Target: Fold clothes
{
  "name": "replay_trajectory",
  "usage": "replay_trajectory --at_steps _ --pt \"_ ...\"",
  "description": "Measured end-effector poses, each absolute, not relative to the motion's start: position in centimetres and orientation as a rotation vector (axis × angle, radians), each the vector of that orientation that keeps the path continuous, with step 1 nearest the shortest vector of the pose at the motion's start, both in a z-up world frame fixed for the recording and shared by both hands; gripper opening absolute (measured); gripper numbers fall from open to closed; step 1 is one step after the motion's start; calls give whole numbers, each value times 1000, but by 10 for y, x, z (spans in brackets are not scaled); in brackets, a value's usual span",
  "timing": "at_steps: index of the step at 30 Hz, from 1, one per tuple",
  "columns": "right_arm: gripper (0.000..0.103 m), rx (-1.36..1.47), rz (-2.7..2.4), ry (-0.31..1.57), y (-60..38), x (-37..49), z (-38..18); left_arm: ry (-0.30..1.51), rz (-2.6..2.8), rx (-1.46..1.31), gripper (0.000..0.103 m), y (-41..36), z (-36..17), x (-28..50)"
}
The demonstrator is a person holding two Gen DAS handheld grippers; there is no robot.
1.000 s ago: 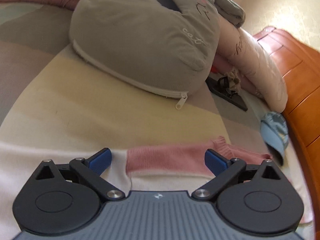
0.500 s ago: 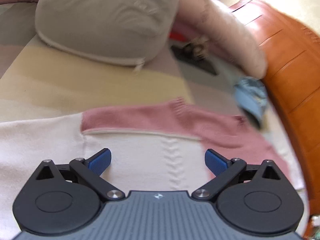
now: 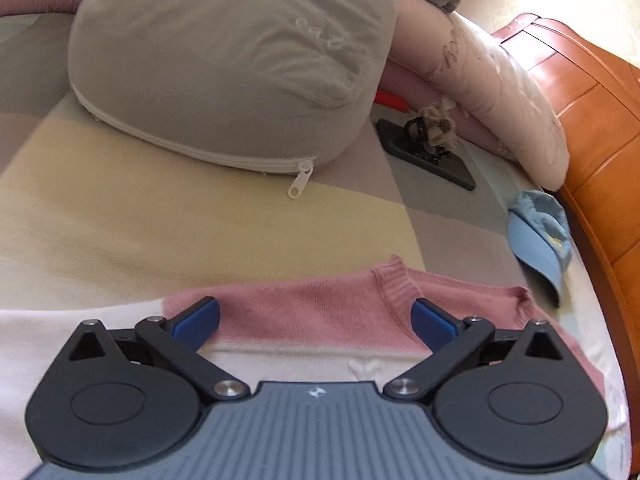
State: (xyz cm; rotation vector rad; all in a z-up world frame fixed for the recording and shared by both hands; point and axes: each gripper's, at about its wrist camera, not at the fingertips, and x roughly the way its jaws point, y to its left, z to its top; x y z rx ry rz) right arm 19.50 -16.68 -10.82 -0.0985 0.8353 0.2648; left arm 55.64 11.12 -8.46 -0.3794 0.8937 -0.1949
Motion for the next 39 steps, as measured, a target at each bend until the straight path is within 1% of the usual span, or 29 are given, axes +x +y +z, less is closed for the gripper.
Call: replay_trajectory --at_steps 3,5,8,12,16,18,20,26,30,33,36,39 --pt "103 -107 270 835 -167 196 -108 867 -158 -331 101 136 -47 540" --pt "103 -107 270 837 -167 196 -108 806 -153 -334 102 164 -20 525" --pt "103 -104 257 832 -165 196 -109 794 -112 -355 102 207 -4 507" --pt "103 -99 243 812 -164 193 -111 870 -40 -401 102 250 -31 484" --pt "103 -98 235 813 -164 193 -111 914 30 -459 102 284 -68 468" --pt "103 -98 231 817 -163 194 -110 925 73 -495 102 298 -85 465" --pt "103 -97 228 821 -163 194 -110 869 57 -528 102 311 -90 457" --pt "103 -98 224 840 -161 199 -108 843 186 -495 102 358 -88 437" --pt "103 -99 223 869 -160 203 -102 780 293 -550 102 396 -88 416" --pt "103 -100 221 890 -159 206 -98 771 375 -572 101 414 -86 409" --pt "103 -99 223 905 -158 209 -92 731 382 -589 101 412 -72 407" --pt "103 -80 256 863 -153 206 -77 721 225 -619 102 400 -67 415"
